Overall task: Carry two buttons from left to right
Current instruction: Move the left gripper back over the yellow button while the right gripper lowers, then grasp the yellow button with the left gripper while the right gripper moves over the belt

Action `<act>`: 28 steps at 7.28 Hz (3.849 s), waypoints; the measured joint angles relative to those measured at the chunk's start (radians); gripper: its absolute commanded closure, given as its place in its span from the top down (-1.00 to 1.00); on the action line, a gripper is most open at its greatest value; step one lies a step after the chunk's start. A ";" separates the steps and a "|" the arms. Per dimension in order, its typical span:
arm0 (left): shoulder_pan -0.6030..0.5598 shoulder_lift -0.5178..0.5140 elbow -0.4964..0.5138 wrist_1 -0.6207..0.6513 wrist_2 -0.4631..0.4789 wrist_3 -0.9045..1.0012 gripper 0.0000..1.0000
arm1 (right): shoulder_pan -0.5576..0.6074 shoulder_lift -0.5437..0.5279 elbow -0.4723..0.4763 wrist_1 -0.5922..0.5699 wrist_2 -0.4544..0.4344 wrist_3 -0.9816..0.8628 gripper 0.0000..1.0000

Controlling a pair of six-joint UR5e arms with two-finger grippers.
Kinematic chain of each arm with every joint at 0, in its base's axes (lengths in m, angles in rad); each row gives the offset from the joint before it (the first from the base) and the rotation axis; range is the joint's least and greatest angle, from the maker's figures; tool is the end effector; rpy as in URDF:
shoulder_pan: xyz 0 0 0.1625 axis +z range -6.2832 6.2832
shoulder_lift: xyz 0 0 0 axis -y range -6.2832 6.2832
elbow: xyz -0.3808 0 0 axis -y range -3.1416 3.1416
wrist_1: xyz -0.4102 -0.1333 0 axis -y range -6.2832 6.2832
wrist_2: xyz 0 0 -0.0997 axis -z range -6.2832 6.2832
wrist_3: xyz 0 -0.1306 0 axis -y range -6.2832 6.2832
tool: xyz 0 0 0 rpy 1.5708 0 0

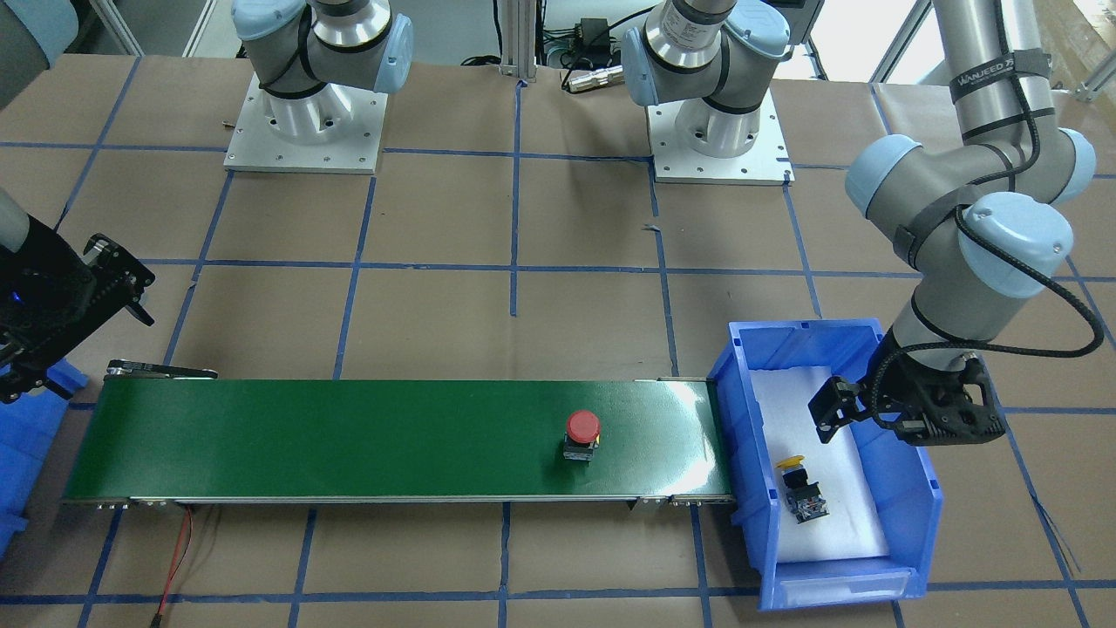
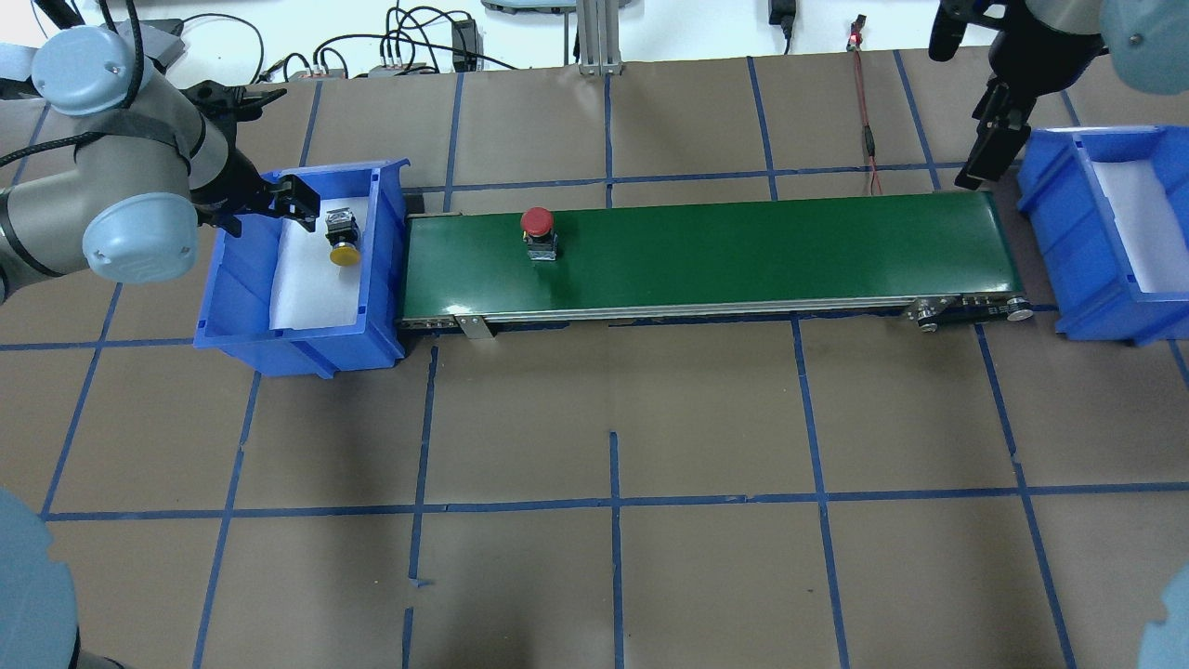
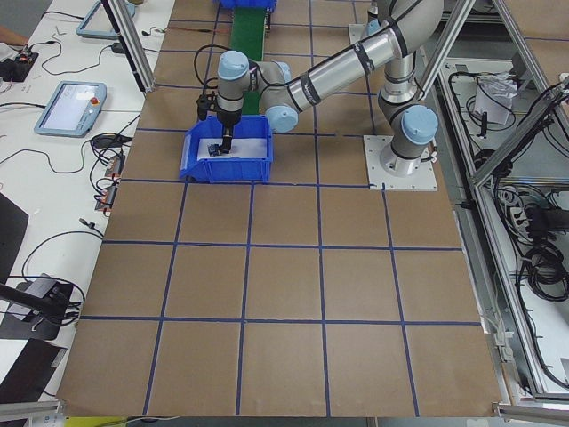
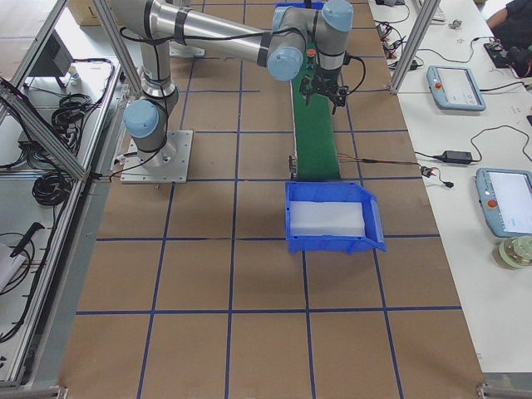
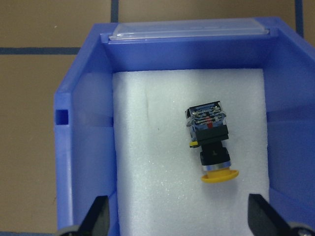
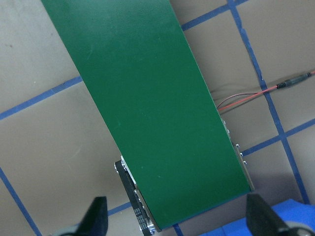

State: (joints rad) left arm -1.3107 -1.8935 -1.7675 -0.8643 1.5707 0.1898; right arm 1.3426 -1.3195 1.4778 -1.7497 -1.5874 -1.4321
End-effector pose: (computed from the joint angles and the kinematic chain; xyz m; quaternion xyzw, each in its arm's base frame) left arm 0.0252 -0.6132 0.2103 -0.0350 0.9950 -0.0911 0.0208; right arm -0.0085 -0.6162 0.3382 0.5661 -0.8242 0.0008 0.0132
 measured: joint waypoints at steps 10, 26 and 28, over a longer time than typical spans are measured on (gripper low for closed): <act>-0.033 -0.107 -0.062 0.239 -0.029 -0.215 0.97 | -0.144 0.093 -0.011 -0.078 0.022 -0.080 0.99; -0.017 -0.108 -0.064 0.171 -0.077 -0.226 -0.53 | 0.042 0.048 -0.044 0.037 -0.018 1.260 1.00; -0.015 -0.105 -0.053 0.167 -0.081 -0.227 -0.54 | 0.043 0.056 -0.060 0.047 -0.028 1.277 0.99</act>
State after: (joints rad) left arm -1.3259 -1.9987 -1.8200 -0.6969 1.4899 -0.0372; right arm 1.3855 -1.2634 1.4176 -1.7027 -1.6156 -0.1549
